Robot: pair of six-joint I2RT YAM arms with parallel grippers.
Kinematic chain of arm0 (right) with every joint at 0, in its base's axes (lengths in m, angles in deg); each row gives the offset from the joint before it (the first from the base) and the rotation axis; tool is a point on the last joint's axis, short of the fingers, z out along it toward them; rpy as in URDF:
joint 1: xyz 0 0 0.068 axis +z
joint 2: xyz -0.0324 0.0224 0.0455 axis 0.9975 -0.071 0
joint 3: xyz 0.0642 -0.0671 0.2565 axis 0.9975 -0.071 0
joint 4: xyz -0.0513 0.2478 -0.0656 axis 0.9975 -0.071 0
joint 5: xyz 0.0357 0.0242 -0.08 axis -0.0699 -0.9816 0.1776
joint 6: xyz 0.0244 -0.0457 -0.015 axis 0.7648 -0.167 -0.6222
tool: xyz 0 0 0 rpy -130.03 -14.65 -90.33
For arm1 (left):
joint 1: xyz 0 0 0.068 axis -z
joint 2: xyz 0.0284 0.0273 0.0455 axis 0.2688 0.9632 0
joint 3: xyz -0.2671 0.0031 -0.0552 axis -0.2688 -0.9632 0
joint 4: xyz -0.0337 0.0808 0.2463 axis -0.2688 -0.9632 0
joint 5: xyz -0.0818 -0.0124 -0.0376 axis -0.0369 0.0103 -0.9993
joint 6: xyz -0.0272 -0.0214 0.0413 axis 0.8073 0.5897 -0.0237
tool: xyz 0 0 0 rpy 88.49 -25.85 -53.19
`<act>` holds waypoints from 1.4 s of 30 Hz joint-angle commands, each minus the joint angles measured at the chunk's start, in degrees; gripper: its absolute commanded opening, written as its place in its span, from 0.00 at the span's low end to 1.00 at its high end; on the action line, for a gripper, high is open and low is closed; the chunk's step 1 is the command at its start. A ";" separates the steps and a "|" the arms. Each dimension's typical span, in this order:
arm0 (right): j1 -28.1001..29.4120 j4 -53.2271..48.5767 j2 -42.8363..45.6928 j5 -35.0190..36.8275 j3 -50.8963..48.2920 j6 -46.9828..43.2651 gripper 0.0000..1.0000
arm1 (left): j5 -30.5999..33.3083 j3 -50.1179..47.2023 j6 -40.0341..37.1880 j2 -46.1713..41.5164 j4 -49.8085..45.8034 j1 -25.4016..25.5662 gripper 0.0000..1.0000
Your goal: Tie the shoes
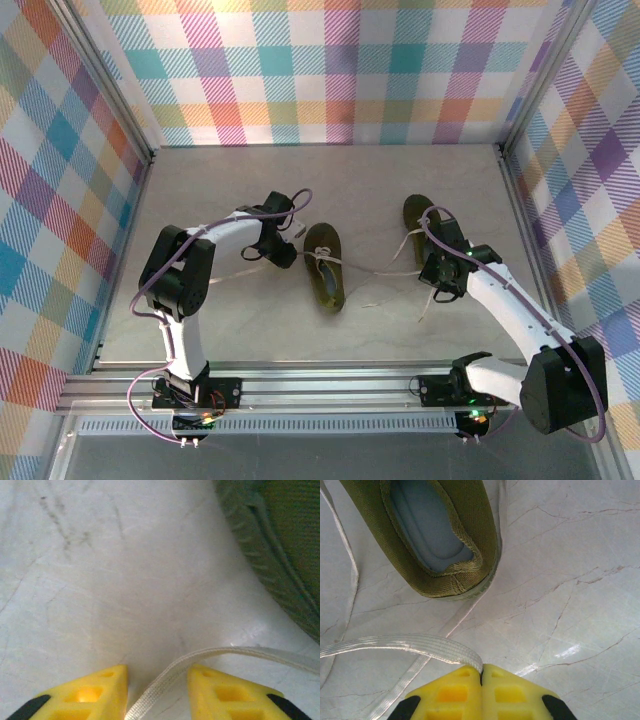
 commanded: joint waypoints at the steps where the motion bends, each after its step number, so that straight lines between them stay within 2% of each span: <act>1: 0.41 -0.05 1.43 -0.28 1.77 -0.32 0.00 | -4.67 -0.47 -0.23 1.57 -2.74 0.83 0.23; 4: 0.48 -0.05 2.25 0.24 1.67 -0.13 0.00 | -5.26 -1.38 0.87 -1.04 -1.48 1.02 0.10; 6: 0.43 0.04 3.38 0.64 1.79 -0.29 0.00 | -5.90 -2.21 2.35 -3.86 -0.20 1.00 0.06; 14: 2.40 -2.26 6.01 -0.52 5.32 -4.98 0.00 | -8.40 -7.02 10.21 -17.40 6.43 1.03 0.00; 21: 5.07 5.80 10.00 -20.17 6.60 -11.55 0.00 | -16.78 -9.73 17.77 -24.83 11.61 2.59 0.00; 24: 6.78 9.48 10.70 -27.73 7.16 -13.48 0.00 | -15.76 -10.13 19.24 -26.18 12.65 4.71 0.00; 27: 8.97 13.05 11.98 -32.34 6.98 -14.34 0.00 | -12.83 -10.82 20.90 -27.08 14.39 6.16 0.00; 37: 14.23 23.61 15.88 -35.58 7.80 -14.91 0.00 | -7.81 -16.72 28.79 -32.46 24.86 8.74 0.00; 42: 16.31 26.99 14.74 -38.18 9.50 -17.03 0.00 | -7.93 -18.80 32.21 -33.37 27.90 10.09 0.00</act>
